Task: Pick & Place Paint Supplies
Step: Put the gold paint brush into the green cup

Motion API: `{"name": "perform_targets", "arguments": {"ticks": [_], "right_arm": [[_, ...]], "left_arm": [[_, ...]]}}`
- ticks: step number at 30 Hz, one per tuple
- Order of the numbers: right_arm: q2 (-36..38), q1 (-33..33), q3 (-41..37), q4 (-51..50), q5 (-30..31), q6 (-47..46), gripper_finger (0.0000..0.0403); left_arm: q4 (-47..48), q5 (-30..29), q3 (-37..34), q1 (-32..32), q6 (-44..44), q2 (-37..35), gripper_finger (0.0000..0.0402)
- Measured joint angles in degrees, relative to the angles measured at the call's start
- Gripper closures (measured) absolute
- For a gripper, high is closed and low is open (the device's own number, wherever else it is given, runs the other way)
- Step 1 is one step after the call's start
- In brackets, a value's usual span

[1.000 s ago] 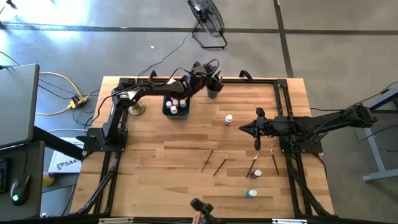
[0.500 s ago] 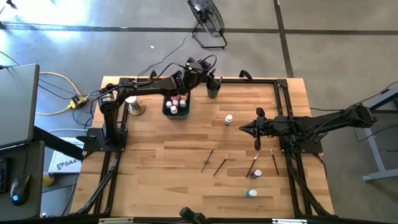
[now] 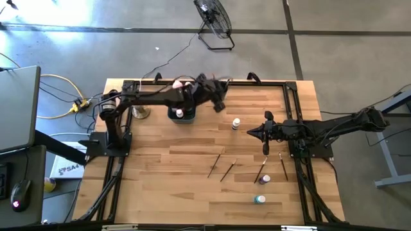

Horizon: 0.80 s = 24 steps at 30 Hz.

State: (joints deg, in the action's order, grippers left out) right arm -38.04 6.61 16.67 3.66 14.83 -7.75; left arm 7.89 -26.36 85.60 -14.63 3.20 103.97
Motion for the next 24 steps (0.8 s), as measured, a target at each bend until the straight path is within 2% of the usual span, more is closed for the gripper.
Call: {"name": "perform_targets", "arguments": {"ticks": [7, 12, 18, 24], "right_arm": [[0.0, 0.02, 0.0, -0.04, -0.54, 0.0, 0.0401], [0.0, 0.02, 0.0, -0.34, -5.71, -0.04, 0.0401], [0.0, 0.02, 0.0, -0.51, -7.1, -0.02, 0.0401], [0.0, 0.02, 0.0, -0.7, -7.1, 0.02, 0.0401]], "left_arm": [[5.22, -4.8, 0.01, 7.11, -0.16, -0.54, 0.0247], [5.7, -6.93, 0.02, 11.48, -3.98, -0.62, 0.0247], [5.82, -7.25, 0.02, 14.87, -11.35, -0.62, 0.0247], [5.84, -7.21, 0.02, 16.77, -22.53, -0.62, 0.0247]]}}
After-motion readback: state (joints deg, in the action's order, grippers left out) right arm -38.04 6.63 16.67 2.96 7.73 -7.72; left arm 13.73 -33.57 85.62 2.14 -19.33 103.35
